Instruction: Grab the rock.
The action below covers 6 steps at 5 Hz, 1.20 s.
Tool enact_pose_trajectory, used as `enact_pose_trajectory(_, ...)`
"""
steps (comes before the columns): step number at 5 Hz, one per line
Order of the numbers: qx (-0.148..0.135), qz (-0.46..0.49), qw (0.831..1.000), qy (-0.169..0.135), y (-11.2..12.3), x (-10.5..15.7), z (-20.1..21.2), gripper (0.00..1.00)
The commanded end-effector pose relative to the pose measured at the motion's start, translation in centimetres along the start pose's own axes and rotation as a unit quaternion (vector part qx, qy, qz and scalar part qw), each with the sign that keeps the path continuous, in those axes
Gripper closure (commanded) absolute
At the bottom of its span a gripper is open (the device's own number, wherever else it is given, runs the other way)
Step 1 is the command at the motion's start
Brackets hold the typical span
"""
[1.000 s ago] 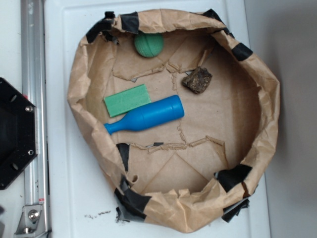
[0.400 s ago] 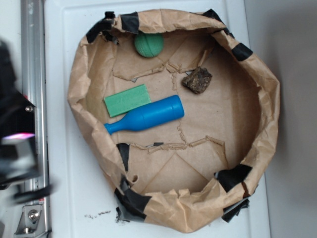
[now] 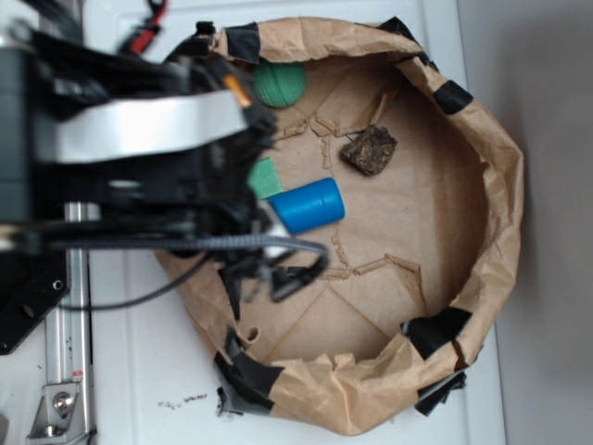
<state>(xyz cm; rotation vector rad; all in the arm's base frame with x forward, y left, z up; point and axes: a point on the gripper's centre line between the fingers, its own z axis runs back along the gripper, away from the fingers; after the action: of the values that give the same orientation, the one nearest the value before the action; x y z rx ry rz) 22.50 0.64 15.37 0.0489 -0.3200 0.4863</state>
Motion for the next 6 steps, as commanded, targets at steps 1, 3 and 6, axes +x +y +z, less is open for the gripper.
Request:
enact_pose_trajectory(1,0.027,0.049,0.998,0.016,0.0,4.6,-7.3,0.0)
enact_pose_trajectory(3,-0.033,0.001,0.997,0.074,-1.3,6.9,-13.4,0.0)
enact_pose_trajectory(6,-0.007,-0.029,0.993,0.117,-3.4,4.4,-15.7,1.0)
